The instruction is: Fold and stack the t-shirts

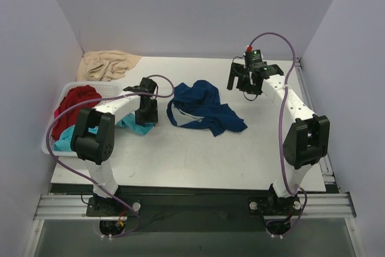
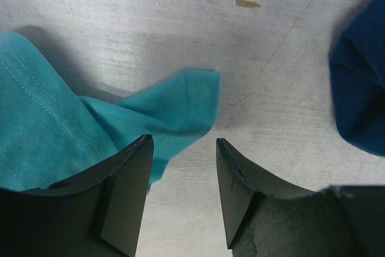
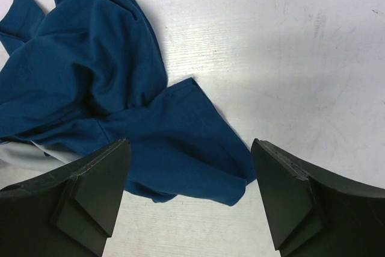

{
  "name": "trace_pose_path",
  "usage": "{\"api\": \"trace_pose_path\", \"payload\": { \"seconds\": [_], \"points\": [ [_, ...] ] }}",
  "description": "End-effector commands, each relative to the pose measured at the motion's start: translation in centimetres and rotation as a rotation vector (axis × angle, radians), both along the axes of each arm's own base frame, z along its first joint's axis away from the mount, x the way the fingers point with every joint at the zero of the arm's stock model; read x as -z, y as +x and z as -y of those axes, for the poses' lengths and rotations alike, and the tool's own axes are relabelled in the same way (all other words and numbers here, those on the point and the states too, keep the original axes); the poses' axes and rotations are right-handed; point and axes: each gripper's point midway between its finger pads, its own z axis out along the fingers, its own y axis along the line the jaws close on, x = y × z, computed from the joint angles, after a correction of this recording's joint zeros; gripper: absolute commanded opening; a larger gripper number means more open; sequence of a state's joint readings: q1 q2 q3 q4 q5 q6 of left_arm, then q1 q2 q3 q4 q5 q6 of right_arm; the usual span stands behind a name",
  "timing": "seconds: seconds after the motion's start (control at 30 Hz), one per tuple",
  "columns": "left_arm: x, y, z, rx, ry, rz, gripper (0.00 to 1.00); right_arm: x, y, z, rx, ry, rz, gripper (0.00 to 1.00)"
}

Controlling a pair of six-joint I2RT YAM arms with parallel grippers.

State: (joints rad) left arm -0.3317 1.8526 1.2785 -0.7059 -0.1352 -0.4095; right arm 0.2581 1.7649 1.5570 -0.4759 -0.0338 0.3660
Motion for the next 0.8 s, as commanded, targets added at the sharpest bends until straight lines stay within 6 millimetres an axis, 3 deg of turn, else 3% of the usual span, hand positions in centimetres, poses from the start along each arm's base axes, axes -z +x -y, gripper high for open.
{"api": "trace_pose_path", "payload": {
  "seconds": [0.0,0.13,0.27,0.47,0.77],
  "points": [
    [0.3,0.7,0.2,-0.022,-0.024,0.021,0.57,-1.1,-0.2,0.1,-0.002,-0.015,0.016,0.84],
    [0.9,0.5,0.0,-0.027,-0.013,0.009,0.57,-1.5,-0.2,0.2,-0.003,-0.019,0.024,0.84],
    [1.2,0.6,-0.1,-0.031,-0.007,0.010,0.48,-1.7,-0.1,0.3,-0.004,-0.022,0.028,0.84],
    [1.3,0.7,-0.3,-0.035,-0.001,0.015,0.44,-2.0,-0.1,0.3,-0.005,-0.024,0.034,0.84],
    [0.9,0.8,-0.2,-0.003,-0.002,0.021,0.17,-2.0,-0.4,0.5,-0.002,-0.028,0.034,0.83]
  ]
}}
